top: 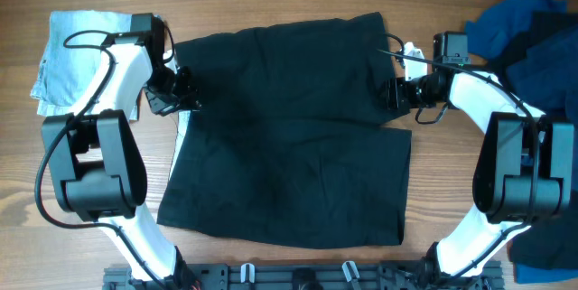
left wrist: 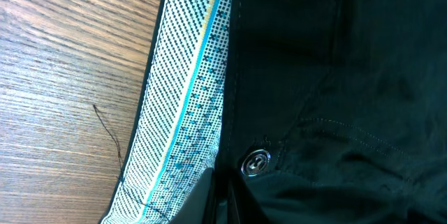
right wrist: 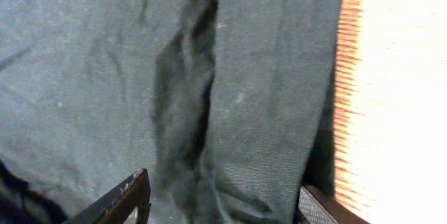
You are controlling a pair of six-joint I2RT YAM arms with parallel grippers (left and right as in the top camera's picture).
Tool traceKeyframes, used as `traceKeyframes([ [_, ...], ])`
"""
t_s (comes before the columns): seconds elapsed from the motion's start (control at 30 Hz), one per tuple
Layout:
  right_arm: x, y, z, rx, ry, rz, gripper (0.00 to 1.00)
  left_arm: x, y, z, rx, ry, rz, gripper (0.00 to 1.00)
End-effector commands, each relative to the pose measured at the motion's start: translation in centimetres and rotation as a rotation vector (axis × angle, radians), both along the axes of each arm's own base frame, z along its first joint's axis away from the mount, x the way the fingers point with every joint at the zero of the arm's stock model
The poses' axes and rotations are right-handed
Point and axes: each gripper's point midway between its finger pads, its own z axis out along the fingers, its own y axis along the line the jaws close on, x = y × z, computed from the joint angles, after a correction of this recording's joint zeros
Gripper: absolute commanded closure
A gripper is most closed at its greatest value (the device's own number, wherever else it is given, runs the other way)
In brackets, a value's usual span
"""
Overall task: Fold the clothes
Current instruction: 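Move the right gripper to the shorts' top-right waistband and grasp it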
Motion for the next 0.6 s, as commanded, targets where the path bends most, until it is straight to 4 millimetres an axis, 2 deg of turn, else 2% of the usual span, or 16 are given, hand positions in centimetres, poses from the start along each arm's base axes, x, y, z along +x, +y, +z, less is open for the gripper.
traceKeyframes([
  [0.0,-0.4,-1.7,-1.2,-0.088,0.025,-0.054,0.39,-0.2,2.5,0.1,0.092,0.002,0.040,0.96],
  [0.17,-1.2,-1.6,-3.1,-0.088,0.064,-0.052,0.39,-0.3,4.2,0.1,0.083,0.004,0.095,0.96],
  [0.3,-1.6,-1.7,-5.0,-0.088,0.105,-0.052,0.39,-0.2,4.3,0.1,0.072,-0.001,0.105,0.94],
  [0.33,-1.6,-1.7,-5.1,-0.088,0.105,-0.052,0.39,-0.2,4.3,0.1,0.072,0.000,0.105,0.91],
  [0.37,-1.5,-1.7,-5.0,-0.088,0.100,-0.052,0.39,-0.2,4.3,0.1,0.072,0.000,0.105,0.80],
  [0.47,-0.9,-1.7,-4.6,-0.082,0.095,-0.076,0.39,-0.2,4.3,0.1,0.073,0.001,0.105,0.81],
  [0.57,-0.2,-1.5,-3.9,-0.069,0.080,-0.073,0.39,-0.3,4.3,0.1,0.072,0.005,0.105,0.74],
])
